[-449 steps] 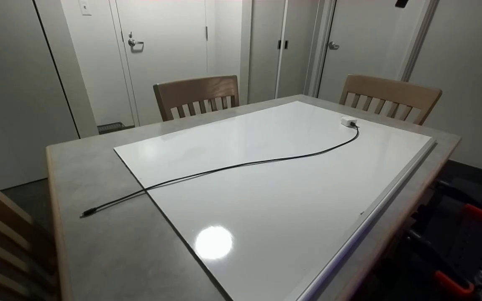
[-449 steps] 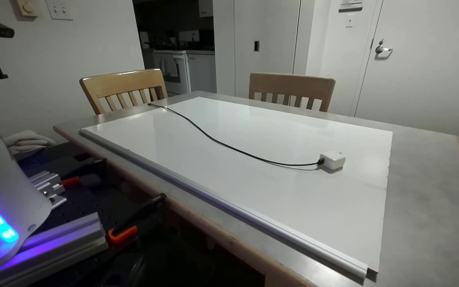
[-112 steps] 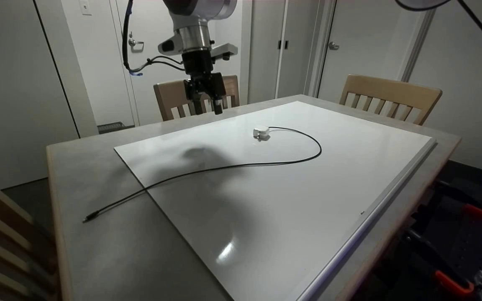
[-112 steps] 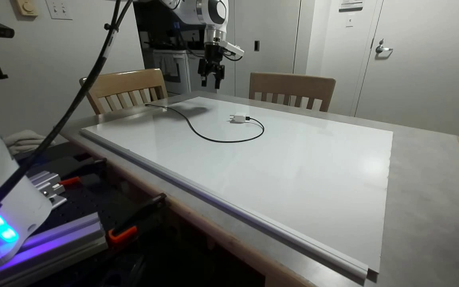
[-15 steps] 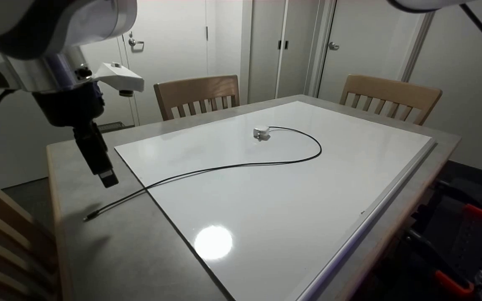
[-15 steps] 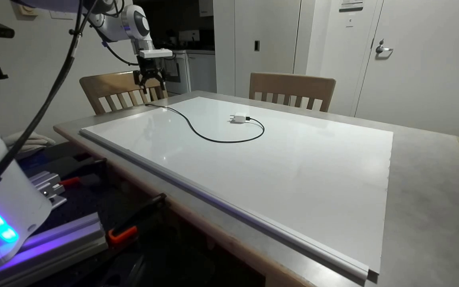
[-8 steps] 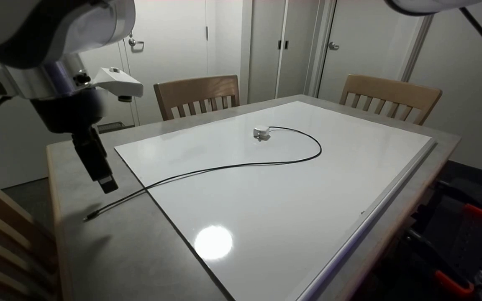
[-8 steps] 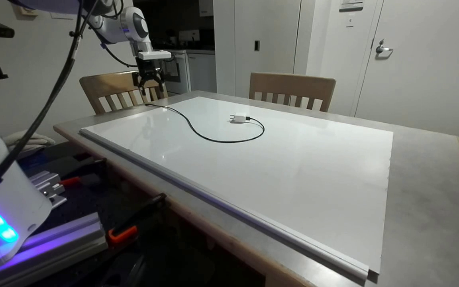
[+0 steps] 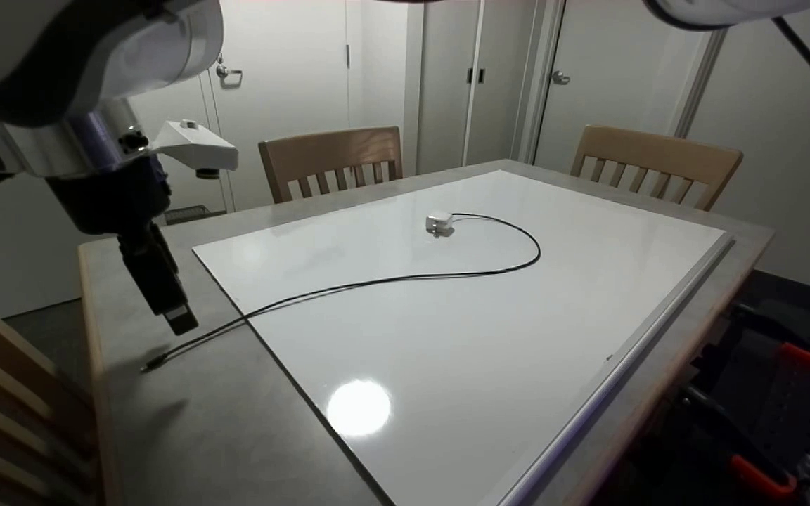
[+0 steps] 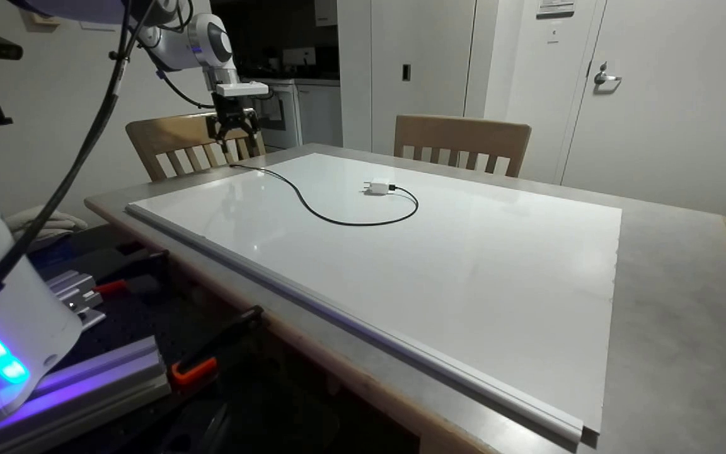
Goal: Coil the phone charger
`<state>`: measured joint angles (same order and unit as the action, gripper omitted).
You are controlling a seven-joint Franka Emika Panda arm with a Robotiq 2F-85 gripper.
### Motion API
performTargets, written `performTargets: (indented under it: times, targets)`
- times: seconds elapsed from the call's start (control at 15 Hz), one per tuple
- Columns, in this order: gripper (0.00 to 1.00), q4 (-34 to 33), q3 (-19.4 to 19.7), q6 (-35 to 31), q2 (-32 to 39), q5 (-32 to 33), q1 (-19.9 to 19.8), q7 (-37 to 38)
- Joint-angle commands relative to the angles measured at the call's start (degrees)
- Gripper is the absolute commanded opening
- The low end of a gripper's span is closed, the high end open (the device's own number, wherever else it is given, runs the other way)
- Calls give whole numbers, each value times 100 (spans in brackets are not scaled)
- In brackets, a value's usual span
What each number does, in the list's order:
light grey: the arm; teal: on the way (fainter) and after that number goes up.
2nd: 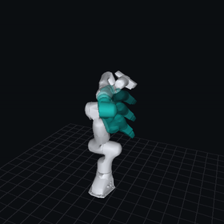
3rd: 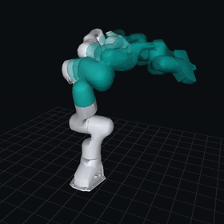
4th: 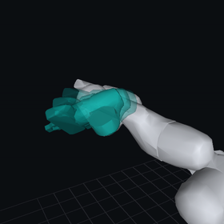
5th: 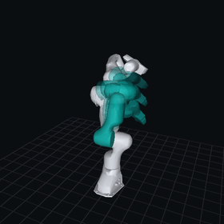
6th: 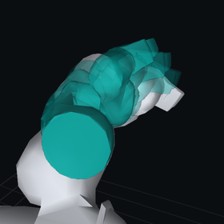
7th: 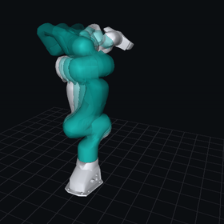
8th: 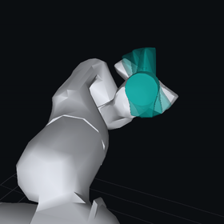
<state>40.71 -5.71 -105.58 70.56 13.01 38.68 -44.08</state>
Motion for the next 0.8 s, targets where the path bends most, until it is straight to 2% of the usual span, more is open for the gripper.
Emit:
performTargets:
  times: [0.0,0.73]
  targets:
    - [100,-200,-18,123,125,-30,61,22]
    - [100,-351,71,-69,313,83,215,174]
